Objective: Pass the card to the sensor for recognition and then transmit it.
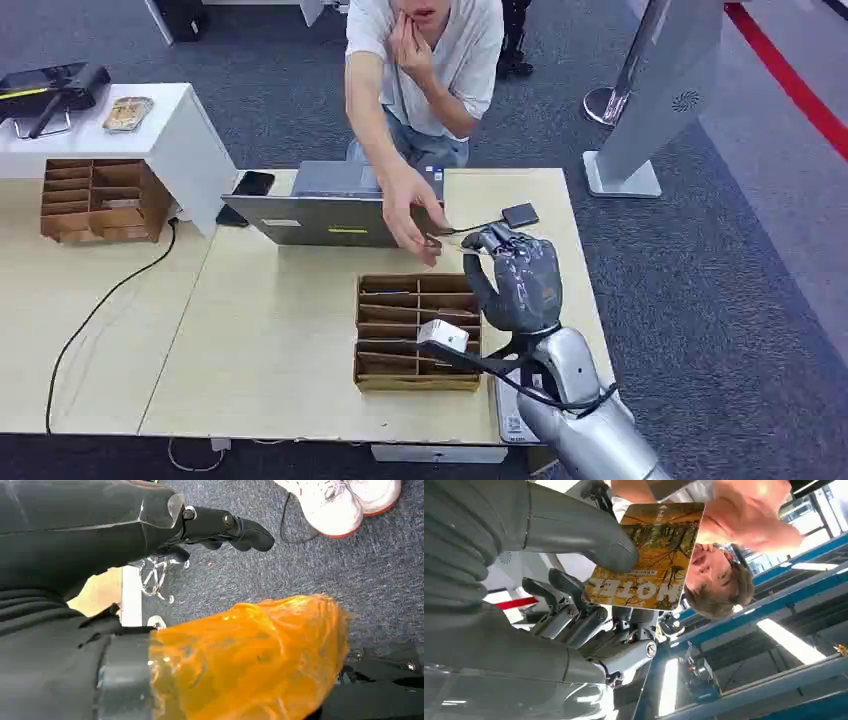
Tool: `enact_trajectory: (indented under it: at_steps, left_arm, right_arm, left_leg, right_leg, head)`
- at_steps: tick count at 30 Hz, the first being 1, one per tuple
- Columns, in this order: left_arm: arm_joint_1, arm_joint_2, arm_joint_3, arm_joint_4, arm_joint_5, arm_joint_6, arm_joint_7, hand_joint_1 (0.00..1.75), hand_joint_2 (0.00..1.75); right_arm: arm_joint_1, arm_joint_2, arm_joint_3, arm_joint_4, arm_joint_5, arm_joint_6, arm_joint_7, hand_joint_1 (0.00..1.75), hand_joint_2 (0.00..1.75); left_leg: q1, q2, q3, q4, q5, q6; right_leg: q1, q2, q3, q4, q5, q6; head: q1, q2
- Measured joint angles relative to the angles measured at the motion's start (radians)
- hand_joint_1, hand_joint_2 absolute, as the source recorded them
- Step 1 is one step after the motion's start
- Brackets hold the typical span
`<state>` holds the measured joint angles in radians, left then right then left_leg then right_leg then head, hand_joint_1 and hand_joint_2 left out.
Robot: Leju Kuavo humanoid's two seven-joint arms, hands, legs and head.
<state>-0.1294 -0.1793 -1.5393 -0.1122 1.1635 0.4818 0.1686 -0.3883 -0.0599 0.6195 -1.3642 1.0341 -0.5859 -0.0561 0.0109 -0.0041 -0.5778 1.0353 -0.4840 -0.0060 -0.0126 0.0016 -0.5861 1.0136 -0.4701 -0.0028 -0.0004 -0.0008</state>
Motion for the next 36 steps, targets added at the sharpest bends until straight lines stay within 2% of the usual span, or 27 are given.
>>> enact_trajectory:
  at_steps: [6,15,20,25,29,36]
  left_arm:
    - [0.000,0.000,0.000,0.000,0.003,0.002,0.000,0.00,0.00]
    - [0.000,0.000,0.000,0.000,0.024,0.010,-0.001,0.00,0.00]
    - [0.001,0.000,0.000,0.000,0.026,0.011,-0.001,0.00,0.00]
    - [0.001,0.000,0.000,0.000,0.042,0.011,-0.004,0.00,0.00]
    - [0.002,0.000,0.000,0.000,0.047,0.009,-0.011,0.00,0.00]
    - [0.002,0.001,0.000,0.000,0.054,0.003,-0.019,0.00,0.00]
  right_arm:
    - [0.000,0.003,0.002,0.000,-0.098,0.030,-0.040,1.75,1.75]
    - [0.021,0.006,0.004,-0.040,-0.329,0.110,-0.122,1.75,1.75]
    - [0.041,0.005,0.002,-0.059,-0.398,0.140,-0.144,1.75,1.75]
    - [0.083,-0.003,-0.023,-0.089,-0.677,0.302,-0.221,1.75,1.75]
    - [0.133,-0.030,-0.057,-0.122,-0.849,0.432,-0.265,1.75,1.75]
    - [0.216,-0.086,-0.112,-0.173,-0.992,0.581,-0.295,1.75,1.75]
  left_leg:
    - [0.000,0.000,0.000,0.000,0.000,0.000]
    - [0.000,0.000,0.000,0.000,0.000,0.000]
    - [0.000,0.000,0.000,0.000,0.000,0.000]
    - [0.000,0.000,0.000,0.000,0.000,0.000]
    - [0.000,0.000,0.000,0.000,0.000,0.000]
    - [0.000,0.000,0.000,0.000,0.000,0.000]
  right_leg:
    - [0.000,0.000,0.000,0.000,0.000,0.000]
    - [0.000,0.000,0.000,0.000,0.000,0.000]
    - [0.000,0.000,0.000,0.000,0.000,0.000]
    - [0.000,0.000,0.000,0.000,0.000,0.000]
    - [0.000,0.000,0.000,0.000,0.000,0.000]
    - [0.000,0.000,0.000,-0.001,0.000,0.000]
  head:
    - [0.000,0.000]
    - [0.000,0.000]
    - [0.000,0.000]
    - [0.000,0.000]
    - [0.000,0.000]
    - [0.000,0.000]
